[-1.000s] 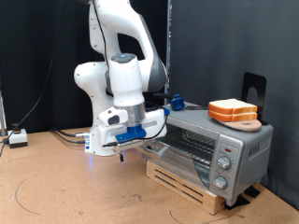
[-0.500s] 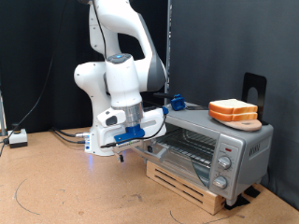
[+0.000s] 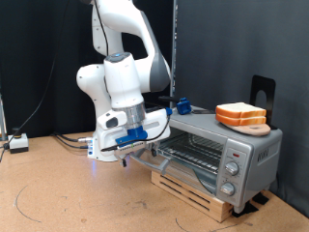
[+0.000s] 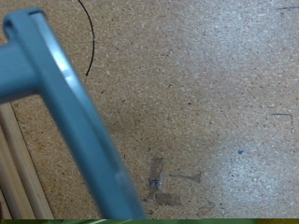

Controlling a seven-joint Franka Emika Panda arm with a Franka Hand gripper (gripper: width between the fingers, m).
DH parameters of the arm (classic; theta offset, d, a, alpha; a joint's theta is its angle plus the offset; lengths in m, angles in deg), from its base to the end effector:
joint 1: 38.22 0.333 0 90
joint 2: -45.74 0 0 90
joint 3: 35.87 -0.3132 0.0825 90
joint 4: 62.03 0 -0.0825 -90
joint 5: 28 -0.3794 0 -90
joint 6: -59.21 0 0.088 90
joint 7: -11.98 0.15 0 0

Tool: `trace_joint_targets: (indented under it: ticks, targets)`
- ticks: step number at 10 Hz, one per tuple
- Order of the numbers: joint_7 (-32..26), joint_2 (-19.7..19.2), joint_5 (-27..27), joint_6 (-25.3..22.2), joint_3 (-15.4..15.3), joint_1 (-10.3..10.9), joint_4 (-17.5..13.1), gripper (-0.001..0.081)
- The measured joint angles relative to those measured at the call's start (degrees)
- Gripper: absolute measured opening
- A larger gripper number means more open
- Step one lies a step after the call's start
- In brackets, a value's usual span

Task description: Make a piece of toast with the oven

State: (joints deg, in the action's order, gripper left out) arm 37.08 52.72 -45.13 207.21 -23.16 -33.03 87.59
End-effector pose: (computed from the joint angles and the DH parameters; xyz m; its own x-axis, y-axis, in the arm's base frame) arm 0.4379 -0.0537 0.2602 0.6871 -0.7259 -0.0311 -0.7145 -0.6673 -0.2102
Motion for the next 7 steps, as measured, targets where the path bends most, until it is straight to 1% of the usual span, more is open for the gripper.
trace_joint_targets:
  ticks: [5,6,7]
  targets:
    - [1.2,-1.2,2.5,-0.2,0.2,-1.2,0.0,0.0809]
    - [1.3,-1.2,3.9,-0.2,0.4,-1.8,0.0,0.0809]
    - [2.0,-1.3,6.4,-0.1,0.7,-2.9,0.1,0.0809]
